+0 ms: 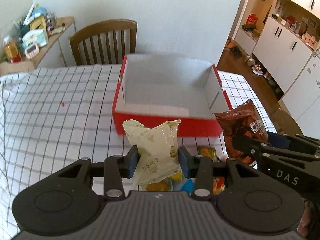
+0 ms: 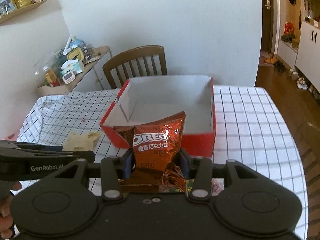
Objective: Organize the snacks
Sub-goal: 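Carry both bags over the red box with both tools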
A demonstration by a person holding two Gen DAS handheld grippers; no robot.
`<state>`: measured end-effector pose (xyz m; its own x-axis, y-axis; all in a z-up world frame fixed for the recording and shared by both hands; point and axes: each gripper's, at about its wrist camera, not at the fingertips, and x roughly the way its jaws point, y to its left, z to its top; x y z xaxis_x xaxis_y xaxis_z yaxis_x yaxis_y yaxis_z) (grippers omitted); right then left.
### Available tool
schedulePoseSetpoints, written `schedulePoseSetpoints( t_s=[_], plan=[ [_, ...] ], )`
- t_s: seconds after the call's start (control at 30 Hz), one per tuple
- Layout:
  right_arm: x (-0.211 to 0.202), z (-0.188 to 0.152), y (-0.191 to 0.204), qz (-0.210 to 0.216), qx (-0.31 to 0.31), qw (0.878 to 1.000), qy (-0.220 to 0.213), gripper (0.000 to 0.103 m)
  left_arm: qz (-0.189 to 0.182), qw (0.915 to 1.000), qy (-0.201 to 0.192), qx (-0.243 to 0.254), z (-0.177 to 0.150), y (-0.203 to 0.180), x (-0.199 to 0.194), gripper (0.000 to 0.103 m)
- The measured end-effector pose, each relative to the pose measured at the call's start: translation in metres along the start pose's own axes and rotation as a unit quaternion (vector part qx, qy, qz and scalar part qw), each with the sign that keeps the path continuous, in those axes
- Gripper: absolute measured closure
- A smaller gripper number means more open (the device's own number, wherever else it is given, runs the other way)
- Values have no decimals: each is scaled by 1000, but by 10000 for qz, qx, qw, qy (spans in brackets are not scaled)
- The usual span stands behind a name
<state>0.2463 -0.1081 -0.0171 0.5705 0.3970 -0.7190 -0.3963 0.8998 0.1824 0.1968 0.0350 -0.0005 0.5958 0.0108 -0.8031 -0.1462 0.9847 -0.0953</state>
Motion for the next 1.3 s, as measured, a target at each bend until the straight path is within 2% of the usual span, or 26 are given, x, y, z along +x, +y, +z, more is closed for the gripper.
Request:
schedulePoseSetpoints(
  t_s=[0.37,0.63,0.9,1.3],
  plan=[
    [40,41,-13,-184,-96,9998,6,58,290,9991,-180,239,59,-8,30,61],
    [84,59,-24,-229,-132,9994,232,58,433,9986,16,302,92,-9,74,61],
    [134,64,-33,-264,-208,9977,584,57,555,9975,360,266,106,-5,128,61],
    [185,55,-30,-276,-622,9922,1049,58,854,9916,889,382,101,-3,188,60]
  ],
)
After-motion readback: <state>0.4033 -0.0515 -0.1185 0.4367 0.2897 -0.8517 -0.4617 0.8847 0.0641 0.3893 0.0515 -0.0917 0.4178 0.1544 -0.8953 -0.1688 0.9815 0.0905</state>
